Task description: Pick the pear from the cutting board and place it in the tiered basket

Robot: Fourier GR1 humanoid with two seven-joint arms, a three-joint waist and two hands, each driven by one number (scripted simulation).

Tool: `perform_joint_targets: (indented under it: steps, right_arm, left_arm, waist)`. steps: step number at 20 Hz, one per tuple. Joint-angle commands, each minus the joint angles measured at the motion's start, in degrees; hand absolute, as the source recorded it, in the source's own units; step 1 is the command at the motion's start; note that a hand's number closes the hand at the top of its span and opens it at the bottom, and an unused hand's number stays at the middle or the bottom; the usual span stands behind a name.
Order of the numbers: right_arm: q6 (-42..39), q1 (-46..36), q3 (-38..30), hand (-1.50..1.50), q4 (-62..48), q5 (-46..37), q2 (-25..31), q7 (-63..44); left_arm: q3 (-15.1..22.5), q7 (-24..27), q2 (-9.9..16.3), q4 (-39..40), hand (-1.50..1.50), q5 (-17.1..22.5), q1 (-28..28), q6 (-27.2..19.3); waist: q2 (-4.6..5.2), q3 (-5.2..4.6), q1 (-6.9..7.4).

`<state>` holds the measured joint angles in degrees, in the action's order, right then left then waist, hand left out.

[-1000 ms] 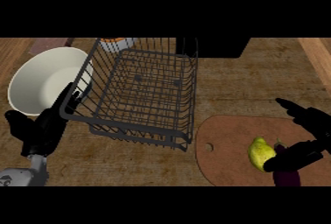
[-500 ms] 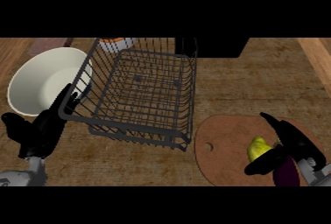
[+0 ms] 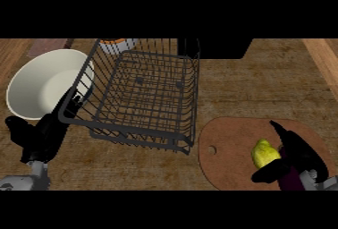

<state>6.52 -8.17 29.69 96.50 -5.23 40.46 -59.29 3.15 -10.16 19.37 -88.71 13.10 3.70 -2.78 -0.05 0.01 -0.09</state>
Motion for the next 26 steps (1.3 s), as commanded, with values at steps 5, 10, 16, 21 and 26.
perform_joint_targets:
  steps: [5,10,16,21,26]
  right_arm:
    - [-8.6,0.5,-1.7,1.50,-1.9,1.5,-3.4,-2.6]
    - [-11.5,4.2,-1.8,1.50,-3.5,0.5,-2.7,4.5]
    - [-12.8,1.5,-0.1,1.50,-5.5,-5.6,-6.0,5.8]
    - [-12.9,-2.6,1.5,1.50,-8.8,-16.5,1.7,20.8]
    - [-3.0,-3.4,2.5,1.50,-10.4,-29.0,8.8,39.3]
  left_arm:
    - [-1.9,-3.2,-0.8,-1.8,0.00,0.3,1.1,1.2]
    - [-2.9,-1.5,-0.8,0.3,0.00,0.0,0.1,3.0]
    - [-2.3,-0.7,-3.0,1.5,0.00,-2.4,1.3,1.7]
    - [-2.3,-0.3,-2.9,0.9,0.00,-2.7,1.2,2.0]
    - [-1.6,-1.7,-2.3,-0.2,0.00,-2.6,0.4,3.0]
  waist:
    - [-0.01,-0.01,0.25]
    - [-0.01,-0.02,0.07]
    - [0.05,-0.02,0.12]
    - [0.21,0.07,0.81]
    - [0.11,0.21,0.79]
